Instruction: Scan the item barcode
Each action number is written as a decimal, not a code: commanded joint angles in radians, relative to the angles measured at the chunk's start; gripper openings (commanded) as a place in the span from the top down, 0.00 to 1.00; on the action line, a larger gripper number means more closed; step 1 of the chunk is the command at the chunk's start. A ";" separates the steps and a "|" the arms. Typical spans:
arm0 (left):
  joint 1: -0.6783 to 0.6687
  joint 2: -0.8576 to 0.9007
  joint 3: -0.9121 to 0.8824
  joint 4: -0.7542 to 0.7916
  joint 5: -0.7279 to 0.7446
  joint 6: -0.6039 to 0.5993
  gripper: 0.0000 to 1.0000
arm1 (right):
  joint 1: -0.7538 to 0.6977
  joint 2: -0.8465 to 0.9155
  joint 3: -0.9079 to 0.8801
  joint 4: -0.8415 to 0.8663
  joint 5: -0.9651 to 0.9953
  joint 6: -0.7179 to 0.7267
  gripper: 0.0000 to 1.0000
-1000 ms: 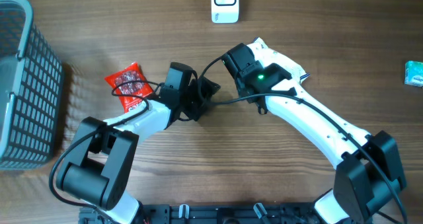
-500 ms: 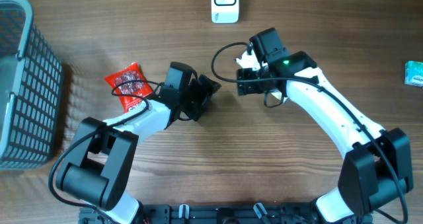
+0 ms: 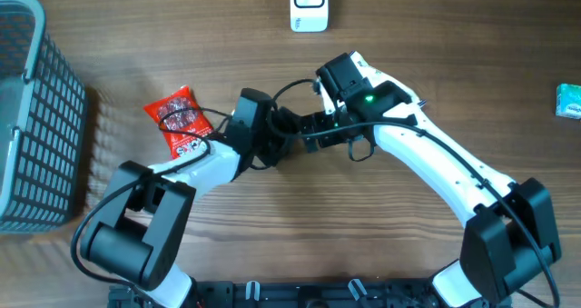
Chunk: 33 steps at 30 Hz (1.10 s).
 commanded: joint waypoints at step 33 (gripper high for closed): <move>-0.082 0.497 0.651 -0.058 0.031 0.199 0.01 | -0.340 0.018 -0.053 0.029 0.055 0.152 0.00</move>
